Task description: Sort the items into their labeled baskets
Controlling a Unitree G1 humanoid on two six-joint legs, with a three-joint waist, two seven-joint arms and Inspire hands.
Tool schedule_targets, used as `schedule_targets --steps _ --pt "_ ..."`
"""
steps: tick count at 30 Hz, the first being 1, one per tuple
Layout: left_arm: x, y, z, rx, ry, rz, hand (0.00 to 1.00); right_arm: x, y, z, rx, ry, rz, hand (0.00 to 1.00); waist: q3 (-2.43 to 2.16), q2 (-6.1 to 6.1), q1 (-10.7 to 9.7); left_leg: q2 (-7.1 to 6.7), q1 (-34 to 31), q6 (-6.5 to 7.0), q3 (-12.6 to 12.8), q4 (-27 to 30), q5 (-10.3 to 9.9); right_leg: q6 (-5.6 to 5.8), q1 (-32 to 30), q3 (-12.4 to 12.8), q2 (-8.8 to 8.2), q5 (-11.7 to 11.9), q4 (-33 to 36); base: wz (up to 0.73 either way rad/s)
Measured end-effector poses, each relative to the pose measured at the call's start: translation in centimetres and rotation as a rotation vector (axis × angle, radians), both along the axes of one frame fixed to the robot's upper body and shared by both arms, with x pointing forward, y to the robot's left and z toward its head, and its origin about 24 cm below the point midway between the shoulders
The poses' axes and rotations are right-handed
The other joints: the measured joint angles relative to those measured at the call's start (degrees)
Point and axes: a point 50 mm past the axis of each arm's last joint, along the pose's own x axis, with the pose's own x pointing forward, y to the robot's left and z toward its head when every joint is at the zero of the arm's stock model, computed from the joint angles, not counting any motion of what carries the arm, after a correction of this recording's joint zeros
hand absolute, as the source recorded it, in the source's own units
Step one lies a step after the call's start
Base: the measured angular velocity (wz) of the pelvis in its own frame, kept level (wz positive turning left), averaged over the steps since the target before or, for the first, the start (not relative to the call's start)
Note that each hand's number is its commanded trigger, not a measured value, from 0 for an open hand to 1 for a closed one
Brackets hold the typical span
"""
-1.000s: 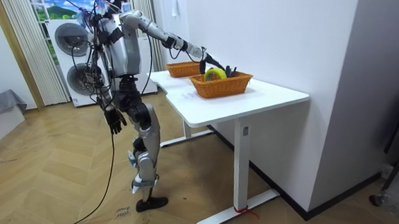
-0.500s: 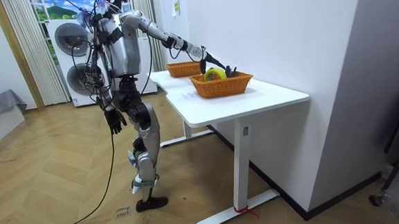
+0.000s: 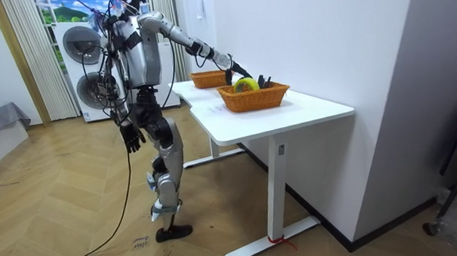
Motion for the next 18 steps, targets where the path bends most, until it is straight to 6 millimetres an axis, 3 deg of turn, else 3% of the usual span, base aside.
schedule_targets --steps 18 --pt "-0.08 0.04 -0.03 -0.006 -0.005 0.029 0.0 0.06 -0.45 -0.15 -0.027 0.031 -0.008 0.0 0.66 -0.82 1.44 -0.11 -0.52 -0.02 -0.51 0.08 -0.01 0.0 -0.07 -1.3 0.02 0.0 -0.12 0.02"
